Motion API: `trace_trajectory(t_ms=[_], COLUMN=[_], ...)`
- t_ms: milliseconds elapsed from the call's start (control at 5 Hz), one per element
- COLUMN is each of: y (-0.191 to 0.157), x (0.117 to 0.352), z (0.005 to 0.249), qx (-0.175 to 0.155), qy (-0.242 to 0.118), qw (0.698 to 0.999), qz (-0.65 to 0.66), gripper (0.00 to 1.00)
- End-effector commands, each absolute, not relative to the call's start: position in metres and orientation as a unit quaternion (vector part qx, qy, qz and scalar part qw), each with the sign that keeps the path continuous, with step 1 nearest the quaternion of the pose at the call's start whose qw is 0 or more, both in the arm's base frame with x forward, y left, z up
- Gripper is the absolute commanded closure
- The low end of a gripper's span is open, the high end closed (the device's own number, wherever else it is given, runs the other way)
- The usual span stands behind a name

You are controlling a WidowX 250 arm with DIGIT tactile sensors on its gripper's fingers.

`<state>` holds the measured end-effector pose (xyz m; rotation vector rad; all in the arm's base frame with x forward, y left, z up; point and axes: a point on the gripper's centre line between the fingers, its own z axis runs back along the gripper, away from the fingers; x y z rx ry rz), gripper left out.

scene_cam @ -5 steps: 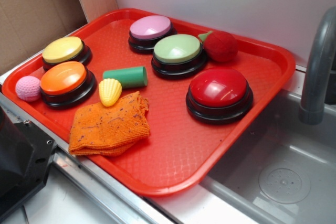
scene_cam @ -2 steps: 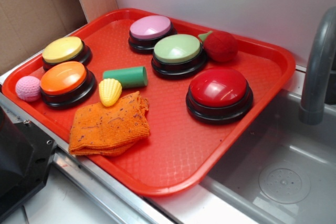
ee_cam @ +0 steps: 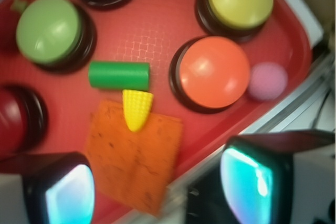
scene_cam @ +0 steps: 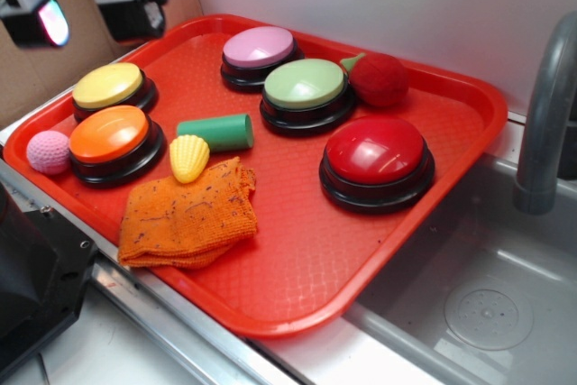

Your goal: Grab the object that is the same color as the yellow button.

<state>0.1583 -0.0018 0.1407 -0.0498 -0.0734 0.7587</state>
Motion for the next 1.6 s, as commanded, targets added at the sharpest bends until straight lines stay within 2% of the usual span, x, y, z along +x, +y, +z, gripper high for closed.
trace_trajectory(t_ms=[0, 200, 800, 1200, 1400], y=[-0.001, -0.001, -0.001, 0.003, 0.004], x=[0.177, 0.18, 0.19, 0.194, 0.195], z=[0.095, 0.08, 0.035, 0.022, 0.02], qx=[-0.011, -0.012, -0.021, -0.031, -0.031], qy=[-0.065, -0.072, -0.043, -0.038, -0.041], qw=[0.892, 0.888, 0.882, 0.879, 0.88], qz=[0.447, 0.454, 0.469, 0.474, 0.472], gripper=[0.0, 0.0, 0.0, 0.0, 0.62])
